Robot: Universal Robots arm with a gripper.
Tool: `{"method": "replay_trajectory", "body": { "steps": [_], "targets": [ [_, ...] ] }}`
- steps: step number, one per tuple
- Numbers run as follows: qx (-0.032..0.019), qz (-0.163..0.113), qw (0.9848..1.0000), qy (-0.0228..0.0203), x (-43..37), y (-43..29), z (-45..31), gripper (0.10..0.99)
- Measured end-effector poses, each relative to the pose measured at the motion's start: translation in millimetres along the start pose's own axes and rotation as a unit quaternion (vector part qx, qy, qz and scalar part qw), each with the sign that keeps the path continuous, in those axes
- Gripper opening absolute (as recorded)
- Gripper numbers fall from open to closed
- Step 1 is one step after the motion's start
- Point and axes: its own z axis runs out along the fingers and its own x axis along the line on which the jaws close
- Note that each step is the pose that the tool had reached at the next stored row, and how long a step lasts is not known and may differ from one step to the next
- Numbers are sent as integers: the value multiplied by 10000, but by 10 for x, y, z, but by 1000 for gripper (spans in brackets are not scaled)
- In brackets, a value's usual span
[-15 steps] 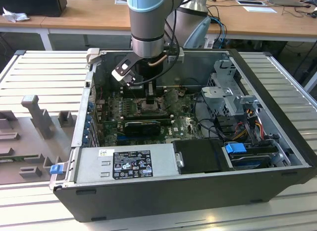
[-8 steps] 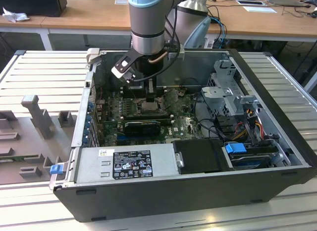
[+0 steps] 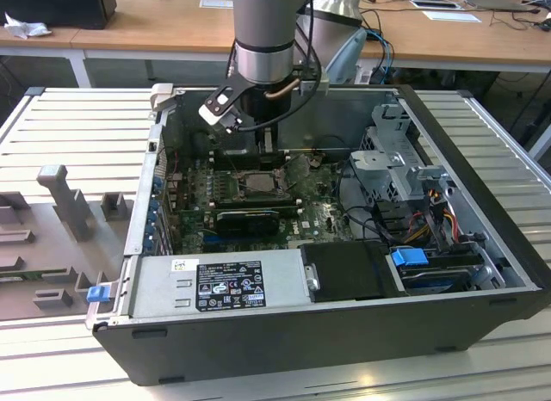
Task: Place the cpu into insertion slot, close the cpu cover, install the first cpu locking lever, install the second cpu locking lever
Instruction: 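Close the cpu cover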
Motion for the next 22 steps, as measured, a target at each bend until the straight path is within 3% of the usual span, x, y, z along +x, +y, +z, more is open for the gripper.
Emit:
{"method": "replay_trajectory", "body": {
  "steps": [6, 9, 11, 13, 15, 16, 18, 22],
  "targets": [
    [0, 0, 10000, 0, 4, 13, -214, 106],
    [0, 0, 10000, -1, 6, 21, -347, 106],
    [0, 0, 10000, -5, 9, 29, -480, 106],
    [0, -1, 10000, -8, 10, 34, -555, 106],
    [9, 0, 10000, -9, 11, 57, -568, 106],
    [28, 1, 10000, -11, 12, 112, -565, 106],
    [123, 2, 9999, -11, 14, 325, -543, 106],
    [198, 4, 9998, -13, 16, 472, -527, 106]
  ]
}}
